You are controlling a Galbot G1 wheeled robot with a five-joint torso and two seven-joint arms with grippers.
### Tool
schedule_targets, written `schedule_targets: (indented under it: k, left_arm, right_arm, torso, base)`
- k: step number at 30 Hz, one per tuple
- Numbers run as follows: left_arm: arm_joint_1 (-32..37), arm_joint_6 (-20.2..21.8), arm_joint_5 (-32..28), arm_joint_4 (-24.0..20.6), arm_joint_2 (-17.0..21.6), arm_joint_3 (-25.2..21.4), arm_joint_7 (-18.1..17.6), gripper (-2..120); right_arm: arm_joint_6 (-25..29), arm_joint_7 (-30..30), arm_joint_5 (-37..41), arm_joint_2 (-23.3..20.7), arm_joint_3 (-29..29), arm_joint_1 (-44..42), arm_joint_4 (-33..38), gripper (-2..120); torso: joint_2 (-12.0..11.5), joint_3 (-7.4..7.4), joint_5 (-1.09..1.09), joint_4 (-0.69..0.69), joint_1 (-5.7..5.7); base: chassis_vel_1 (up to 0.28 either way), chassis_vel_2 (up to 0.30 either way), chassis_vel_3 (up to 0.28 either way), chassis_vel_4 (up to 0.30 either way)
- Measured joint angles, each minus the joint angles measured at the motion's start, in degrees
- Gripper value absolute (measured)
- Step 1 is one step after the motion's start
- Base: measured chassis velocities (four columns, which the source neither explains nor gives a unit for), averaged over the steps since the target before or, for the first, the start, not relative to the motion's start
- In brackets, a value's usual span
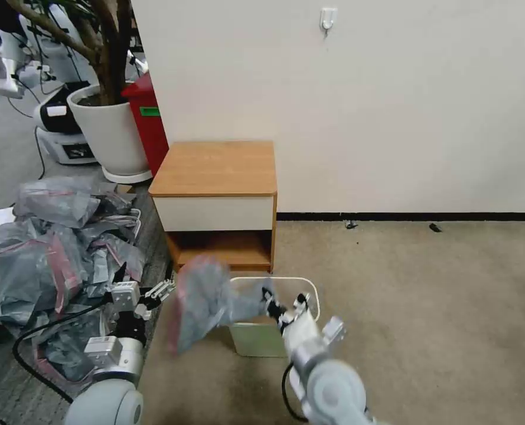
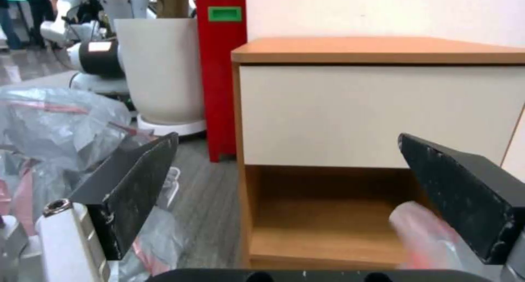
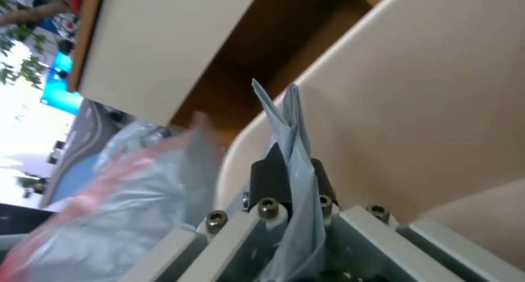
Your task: Pick up the garbage bag from the table and place it over the trash can.
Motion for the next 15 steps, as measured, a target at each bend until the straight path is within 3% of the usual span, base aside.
schedule_targets:
  k: [15]
  left_arm:
    - [-0.2, -0.03, -0.01, -0.08, 0.4, 0.27, 0.03, 100]
  right_arm:
    - [1.22, -0.03, -8.93, -1.37, -1.23, 1.23, -3.3, 0]
  torso:
    - [0.0, 0.0, 0.0, 0.01, 0.0]
  base:
    - [0.0, 0.0, 0.0, 0.0]
